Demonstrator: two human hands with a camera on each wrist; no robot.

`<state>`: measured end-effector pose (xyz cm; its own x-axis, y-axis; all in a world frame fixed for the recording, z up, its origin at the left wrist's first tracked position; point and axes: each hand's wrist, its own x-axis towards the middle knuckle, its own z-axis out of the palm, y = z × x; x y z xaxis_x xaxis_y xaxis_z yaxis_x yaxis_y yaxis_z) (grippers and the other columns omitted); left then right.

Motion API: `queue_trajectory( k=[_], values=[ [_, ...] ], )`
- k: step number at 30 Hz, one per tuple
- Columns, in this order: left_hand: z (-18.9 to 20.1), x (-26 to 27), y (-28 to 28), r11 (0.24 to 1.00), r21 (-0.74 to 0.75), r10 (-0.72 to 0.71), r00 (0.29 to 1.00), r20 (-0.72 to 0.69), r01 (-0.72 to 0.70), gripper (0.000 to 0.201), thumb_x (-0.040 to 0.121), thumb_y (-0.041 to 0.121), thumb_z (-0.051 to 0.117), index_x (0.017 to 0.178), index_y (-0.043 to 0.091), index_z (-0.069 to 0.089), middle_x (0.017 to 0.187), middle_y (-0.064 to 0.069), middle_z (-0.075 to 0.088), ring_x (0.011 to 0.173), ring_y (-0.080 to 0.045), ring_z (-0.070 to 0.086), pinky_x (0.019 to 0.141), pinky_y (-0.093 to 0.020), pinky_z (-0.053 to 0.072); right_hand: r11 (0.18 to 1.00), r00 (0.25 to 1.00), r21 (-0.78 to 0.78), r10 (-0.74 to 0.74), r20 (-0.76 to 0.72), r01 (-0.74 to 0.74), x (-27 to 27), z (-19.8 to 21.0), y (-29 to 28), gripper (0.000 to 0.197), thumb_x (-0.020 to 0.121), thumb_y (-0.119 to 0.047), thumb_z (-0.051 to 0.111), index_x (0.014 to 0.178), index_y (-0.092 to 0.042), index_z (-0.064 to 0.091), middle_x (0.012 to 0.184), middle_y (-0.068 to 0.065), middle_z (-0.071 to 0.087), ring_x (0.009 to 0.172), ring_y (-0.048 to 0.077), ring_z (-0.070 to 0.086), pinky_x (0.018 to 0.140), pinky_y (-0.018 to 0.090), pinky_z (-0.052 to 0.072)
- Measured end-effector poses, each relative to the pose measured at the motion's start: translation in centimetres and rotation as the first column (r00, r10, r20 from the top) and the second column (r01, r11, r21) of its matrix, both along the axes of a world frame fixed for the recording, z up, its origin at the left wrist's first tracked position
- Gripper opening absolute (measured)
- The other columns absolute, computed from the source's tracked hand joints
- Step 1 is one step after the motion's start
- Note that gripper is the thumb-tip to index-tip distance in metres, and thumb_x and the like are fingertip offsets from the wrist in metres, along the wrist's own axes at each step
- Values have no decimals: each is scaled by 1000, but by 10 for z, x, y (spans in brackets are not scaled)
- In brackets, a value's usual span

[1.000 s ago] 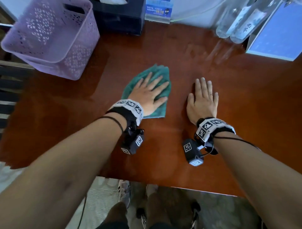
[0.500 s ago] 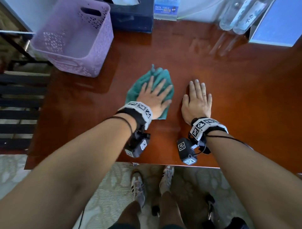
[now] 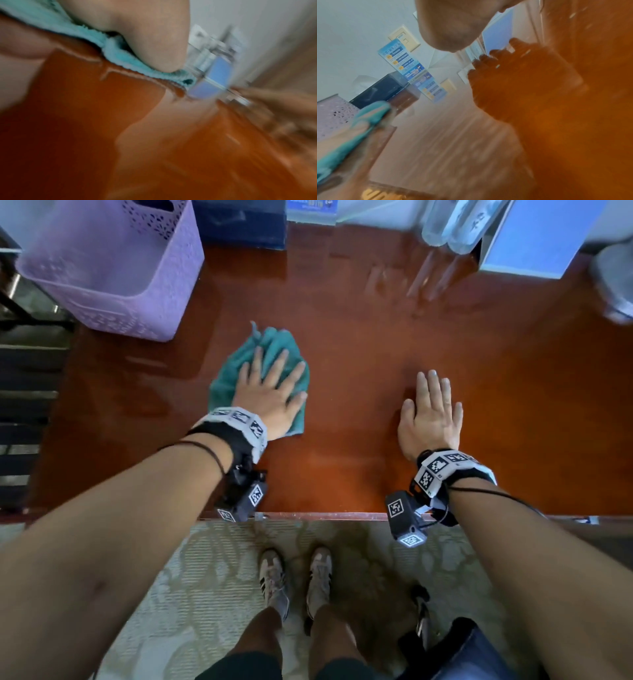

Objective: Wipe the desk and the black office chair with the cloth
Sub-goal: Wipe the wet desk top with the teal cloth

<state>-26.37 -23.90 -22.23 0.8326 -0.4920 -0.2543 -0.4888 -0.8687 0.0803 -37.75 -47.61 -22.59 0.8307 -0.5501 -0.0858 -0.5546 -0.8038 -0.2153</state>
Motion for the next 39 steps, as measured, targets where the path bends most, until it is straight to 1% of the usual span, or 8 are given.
queue_trajectory(
  k=[3,6,16,28,31,34,36,39],
  values=[
    [4,-57,-75,945,-45,-327,942,-76,325,57,98,56,12,151,39,-2,161,6,-12,145,-32,-20,118,-48,-8,1000,1000,-14,-23,21,23,-11,6,-20,55,100,-34,26,153,-28,13,161,-10,4,148,10,-3,120,42,0],
    [7,-93,-106,895,-39,-446,885,-132,445,58,98,58,12,152,40,-2,160,7,-12,145,-28,-22,118,-47,-9,999,999,-24,-24,22,25,-24,12,-36,55,100,-34,26,153,-27,13,161,-10,4,148,10,-2,120,42,1],
    [7,-43,-14,992,74,111,989,-97,-104,63,94,64,5,150,40,-11,158,7,-23,144,-30,-24,118,-47,-9,996,998,53,68,-14,-67,-28,10,-51,54,101,-32,21,154,-28,7,161,-11,-1,148,10,-6,120,40,-2],
    [-7,-163,-198,907,-56,-419,907,-30,417,63,97,61,13,152,35,-1,161,2,-13,144,-34,-22,117,-50,-9,1000,998,-13,-2,-68,1,-107,-14,-123,54,101,-46,17,153,-38,3,160,-14,-5,147,9,-8,120,39,-4],
    [-2,-168,-210,894,-111,-442,893,-77,433,62,98,58,19,153,35,3,161,2,-8,145,-32,-19,118,-48,-10,999,999,32,0,-46,1,-104,-14,-125,53,102,-41,19,153,-36,6,160,-14,-2,147,9,-8,120,37,-5],
    [13,-150,-202,833,-503,-401,878,-261,231,50,102,42,31,151,34,24,161,6,9,148,-21,4,119,-39,7,983,992,172,-87,94,70,-103,-9,-127,52,103,-32,28,153,-28,17,161,-10,9,148,10,2,120,38,-1],
    [25,-126,-184,744,-661,-284,940,-187,93,42,103,30,36,144,27,41,155,6,30,141,-16,29,114,-36,27,976,968,198,-136,211,94,-98,3,-120,52,102,-30,32,153,-24,21,160,-7,14,148,11,5,120,39,1],
    [27,-86,-151,851,-510,-114,992,54,126,42,102,29,37,143,23,42,153,2,33,140,-19,30,113,-41,29,983,958,134,89,271,-129,-81,21,-74,55,101,-36,30,153,-23,20,160,-6,14,148,10,3,120,36,-1]
  ],
)
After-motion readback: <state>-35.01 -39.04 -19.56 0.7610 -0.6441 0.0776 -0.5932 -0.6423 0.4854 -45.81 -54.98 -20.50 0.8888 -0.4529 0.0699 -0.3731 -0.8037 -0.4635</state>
